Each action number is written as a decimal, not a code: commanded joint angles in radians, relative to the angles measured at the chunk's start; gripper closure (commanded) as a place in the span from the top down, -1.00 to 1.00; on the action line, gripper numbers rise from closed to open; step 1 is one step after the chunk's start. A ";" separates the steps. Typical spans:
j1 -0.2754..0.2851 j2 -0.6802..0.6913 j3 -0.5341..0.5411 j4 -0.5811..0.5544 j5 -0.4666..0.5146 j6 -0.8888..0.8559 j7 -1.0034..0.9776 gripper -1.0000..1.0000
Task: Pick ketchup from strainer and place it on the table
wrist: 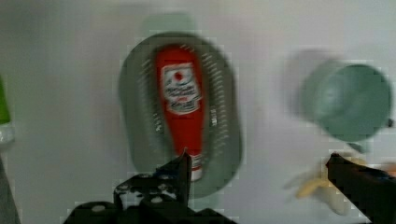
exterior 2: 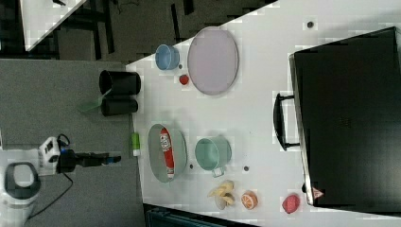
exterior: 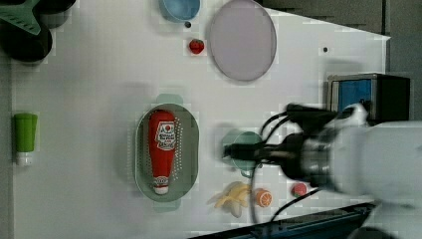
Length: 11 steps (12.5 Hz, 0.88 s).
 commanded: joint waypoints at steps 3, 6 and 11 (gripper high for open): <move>-0.020 0.060 0.056 -0.178 -0.003 0.329 0.058 1.00; -0.015 0.136 0.055 -0.290 -0.084 0.554 0.060 1.00; -0.012 0.322 0.050 -0.336 -0.239 0.755 0.235 1.00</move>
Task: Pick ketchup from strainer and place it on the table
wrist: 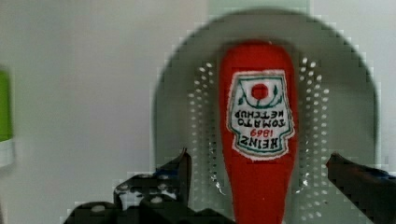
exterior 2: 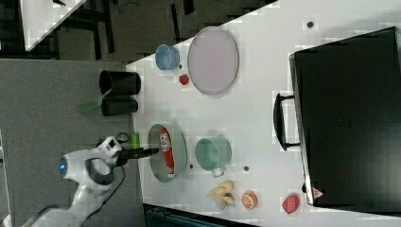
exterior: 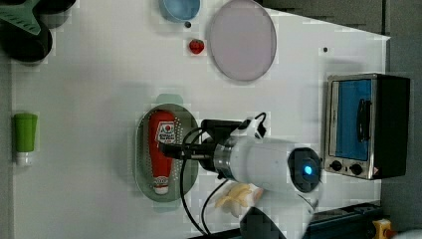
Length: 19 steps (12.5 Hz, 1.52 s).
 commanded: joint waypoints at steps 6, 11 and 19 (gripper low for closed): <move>0.005 0.185 -0.040 0.056 -0.274 0.070 0.167 1.00; 0.065 0.282 -0.090 0.115 -0.298 0.070 0.228 1.00; 0.093 0.190 -0.079 0.120 -0.292 0.042 0.230 0.19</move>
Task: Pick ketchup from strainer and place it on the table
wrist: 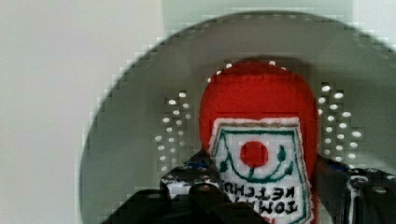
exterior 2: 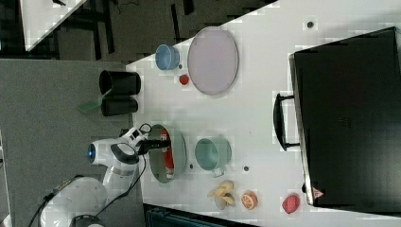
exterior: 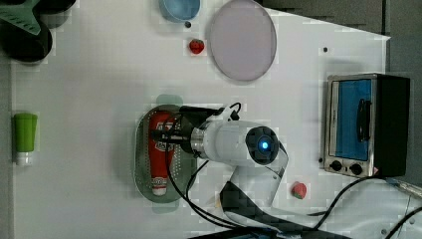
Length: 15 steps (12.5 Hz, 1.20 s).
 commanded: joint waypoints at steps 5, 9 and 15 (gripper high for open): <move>-0.014 -0.304 0.090 0.028 0.228 -0.252 0.038 0.19; -0.085 -0.427 0.058 0.121 0.375 -0.423 -0.103 0.19; -0.204 -0.446 -0.144 0.286 0.375 -0.698 -0.447 0.19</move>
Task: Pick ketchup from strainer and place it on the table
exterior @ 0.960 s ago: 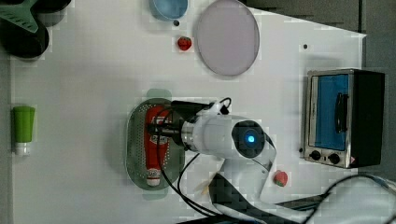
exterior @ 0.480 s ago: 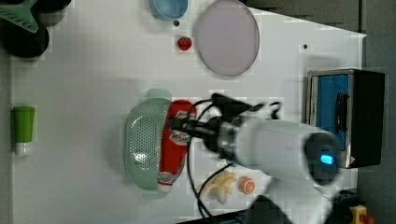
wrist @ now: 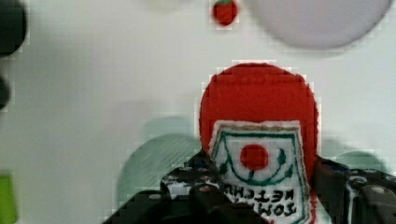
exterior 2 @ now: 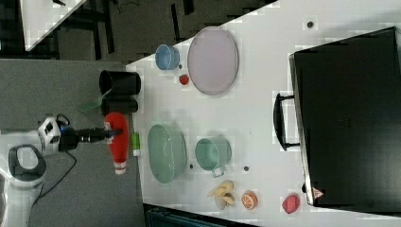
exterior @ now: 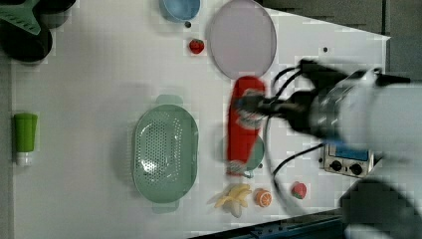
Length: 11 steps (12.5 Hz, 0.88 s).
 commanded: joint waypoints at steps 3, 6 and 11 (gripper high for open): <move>-0.162 0.037 -0.248 0.004 0.017 -0.015 -0.376 0.19; -0.174 0.037 -0.362 -0.002 0.017 -0.014 -0.453 0.19; -0.179 0.037 -0.460 -0.135 0.017 0.115 -0.464 0.19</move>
